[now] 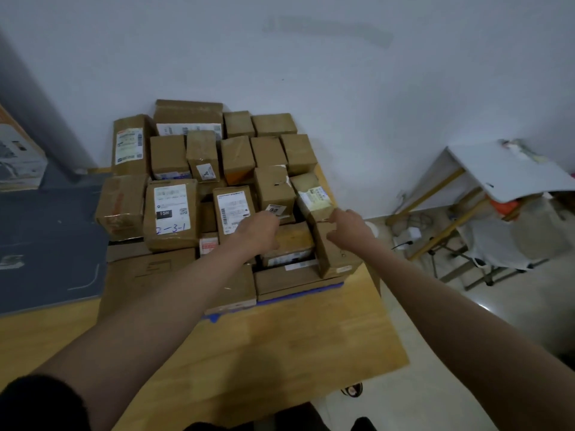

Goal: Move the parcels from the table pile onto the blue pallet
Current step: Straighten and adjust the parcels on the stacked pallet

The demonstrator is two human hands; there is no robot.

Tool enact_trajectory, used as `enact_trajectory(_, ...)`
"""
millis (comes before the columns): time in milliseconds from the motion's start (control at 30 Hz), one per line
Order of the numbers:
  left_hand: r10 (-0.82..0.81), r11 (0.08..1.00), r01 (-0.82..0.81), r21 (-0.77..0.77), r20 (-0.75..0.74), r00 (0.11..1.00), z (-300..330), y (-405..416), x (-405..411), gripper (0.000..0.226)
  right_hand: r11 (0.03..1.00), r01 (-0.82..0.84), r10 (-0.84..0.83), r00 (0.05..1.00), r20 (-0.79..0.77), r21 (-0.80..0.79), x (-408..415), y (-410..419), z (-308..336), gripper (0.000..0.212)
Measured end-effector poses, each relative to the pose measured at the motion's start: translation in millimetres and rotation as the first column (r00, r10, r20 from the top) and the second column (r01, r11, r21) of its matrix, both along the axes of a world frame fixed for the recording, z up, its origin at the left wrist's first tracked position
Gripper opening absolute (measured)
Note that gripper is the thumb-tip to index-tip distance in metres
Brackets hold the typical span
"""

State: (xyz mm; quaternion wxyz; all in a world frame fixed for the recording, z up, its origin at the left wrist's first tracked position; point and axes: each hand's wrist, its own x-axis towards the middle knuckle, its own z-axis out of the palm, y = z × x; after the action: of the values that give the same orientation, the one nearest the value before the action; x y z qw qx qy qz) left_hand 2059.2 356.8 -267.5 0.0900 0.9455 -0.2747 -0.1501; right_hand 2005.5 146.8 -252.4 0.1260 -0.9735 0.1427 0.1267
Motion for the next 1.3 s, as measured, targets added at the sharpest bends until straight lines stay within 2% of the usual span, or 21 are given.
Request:
enact_trajectory(167,-0.001,0.998,-0.002,-0.065,-0.053,0.999,-11,-43,1,0.016,0.992,0.101,-0.096,0.993,-0.071,0.073,-5,-56,-22,0.047)
enact_trajectory(300,0.076,0.996,-0.079,-0.033,-0.103,0.992,-28,-72,7,0.026,0.973,0.085,-0.049,0.985,-0.167,0.216,4,-92,-45,0.053)
enact_trajectory(433,0.132,0.990,-0.140,-0.030,-0.178,0.975,-46,-93,10,0.040,0.898,0.153,-0.010,0.945,-0.328,0.413,13,-107,-65,0.058)
enact_trajectory(533,0.154,0.977,-0.185,-0.107,-0.250,0.956,-55,-109,5,0.029,0.857,0.162,0.041,0.925,-0.378,0.488,20,-112,-74,0.057)
enact_trajectory(600,0.170,0.961,-0.226,-0.160,-0.304,0.937,-59,-119,0,0.031,0.833,0.162,0.069,0.918,-0.391,0.529,25,-115,-78,0.056)
enact_trajectory(700,0.245,0.945,-0.297,-0.136,-0.308,0.919,-64,-130,-2,0.026,0.815,0.157,0.109,0.904,-0.414,0.558,30,-122,-81,0.055)
enact_trajectory(767,0.351,0.911,-0.394,-0.119,-0.278,0.894,-63,-136,2,0.029,0.829,0.129,0.115,0.913,-0.391,0.545,36,-127,-80,0.059)
enact_trajectory(867,0.480,0.852,-0.510,-0.115,-0.213,0.851,-55,-146,15,0.039,0.853,0.072,0.070,0.966,-0.250,0.517,55,-134,-77,0.064)
enact_trajectory(967,0.492,0.837,-0.529,-0.139,-0.234,0.839,-50,-158,31,0.063,0.817,0.028,0.071,0.986,-0.148,0.575,76,-134,-73,0.060)
enact_trajectory(1033,0.488,0.828,-0.540,-0.151,-0.282,0.826,-49,-166,37,0.069,0.760,0.019,0.070,0.991,-0.111,0.650,85,-130,-72,0.052)
enact_trajectory(1133,0.478,0.804,-0.560,-0.200,-0.342,0.809,-53,-172,45,0.068,0.689,0.019,0.082,0.991,-0.104,0.724,92,-125,-72,0.044)
enact_trajectory(1300,0.470,0.822,-0.527,-0.215,-0.268,0.841,-63,-173,42,0.061,0.705,-0.047,0.088,0.996,-0.022,0.708,93,-128,-80,0.035)
